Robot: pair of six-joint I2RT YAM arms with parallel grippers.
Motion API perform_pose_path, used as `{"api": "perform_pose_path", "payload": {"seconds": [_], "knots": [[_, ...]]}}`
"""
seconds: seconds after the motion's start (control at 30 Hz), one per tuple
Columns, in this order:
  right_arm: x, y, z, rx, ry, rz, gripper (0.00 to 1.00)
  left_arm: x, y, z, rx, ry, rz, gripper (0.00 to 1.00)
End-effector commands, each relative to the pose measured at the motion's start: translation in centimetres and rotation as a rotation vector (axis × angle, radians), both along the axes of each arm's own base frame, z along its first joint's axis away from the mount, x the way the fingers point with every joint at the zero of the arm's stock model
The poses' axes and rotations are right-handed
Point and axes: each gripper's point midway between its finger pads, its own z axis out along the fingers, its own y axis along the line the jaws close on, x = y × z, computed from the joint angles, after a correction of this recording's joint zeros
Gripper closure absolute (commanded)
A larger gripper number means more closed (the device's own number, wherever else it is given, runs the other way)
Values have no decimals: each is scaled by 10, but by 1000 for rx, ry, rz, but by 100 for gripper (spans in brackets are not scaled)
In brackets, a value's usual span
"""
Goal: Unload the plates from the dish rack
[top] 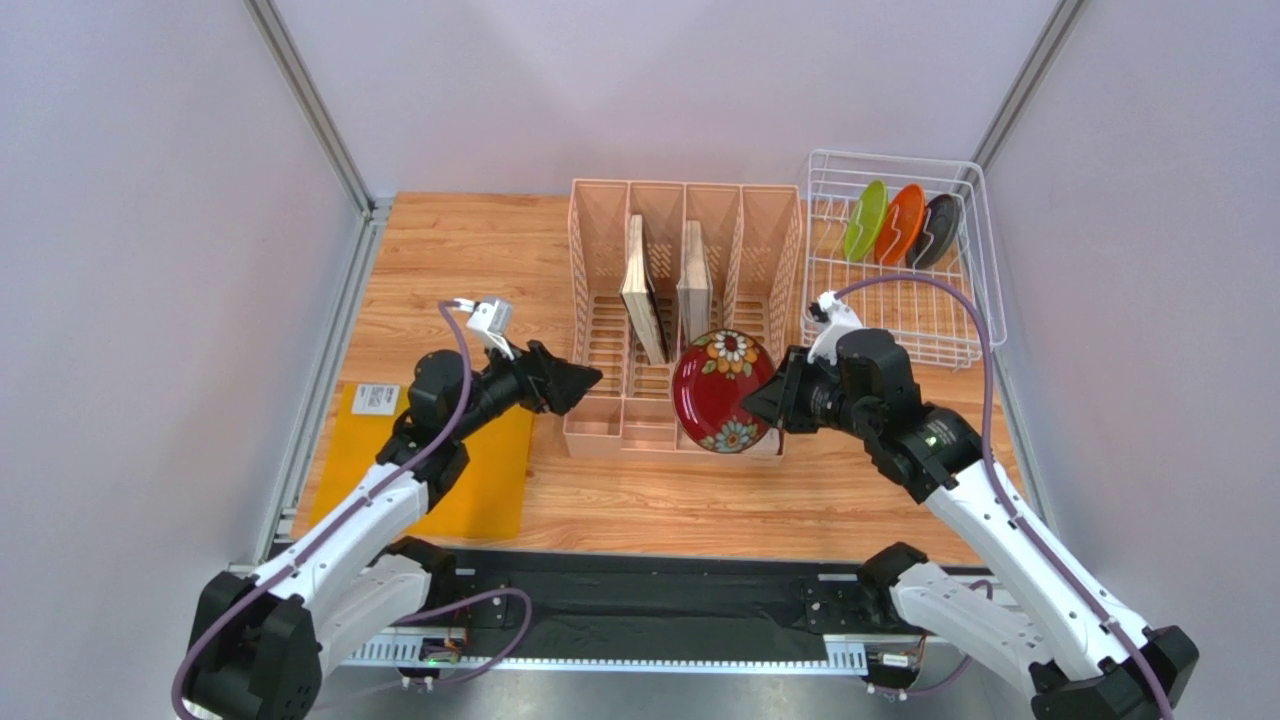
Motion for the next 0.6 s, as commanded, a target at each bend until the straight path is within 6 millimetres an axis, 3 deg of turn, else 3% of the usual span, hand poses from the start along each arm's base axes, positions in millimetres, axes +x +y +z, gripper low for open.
{"api": "perform_pose_path", "payload": {"seconds": [0.0, 0.17, 0.27, 0.33, 0.37, 0.43, 0.47, 0.53, 0.57], "knots": [[17, 33, 53, 178, -149, 79, 100, -6, -30, 36, -132, -73, -108, 8], [24, 40, 55, 190, -157, 97, 100, -13, -69, 44, -171, -77, -191, 8], [25, 41, 57, 191, -162, 103, 100, -9, -99, 36, -143, -63, -227, 8], [24, 42, 57, 195, -160, 104, 100, -9, -116, 46, -158, -93, -253, 8], [24, 42, 59, 202, -166, 103, 100, -7, -121, 39, -156, -78, -257, 9], [21, 42, 56, 208, -157, 107, 100, -7, -131, 44, -180, -94, -270, 10], [21, 43, 57, 216, -162, 112, 100, -4, -135, 38, -175, -81, -270, 12], [18, 45, 55, 234, -156, 120, 100, -4, -140, 46, -212, -107, -274, 16], [17, 45, 55, 239, -155, 122, 100, -4, -143, 41, -218, -102, -276, 23]]}}
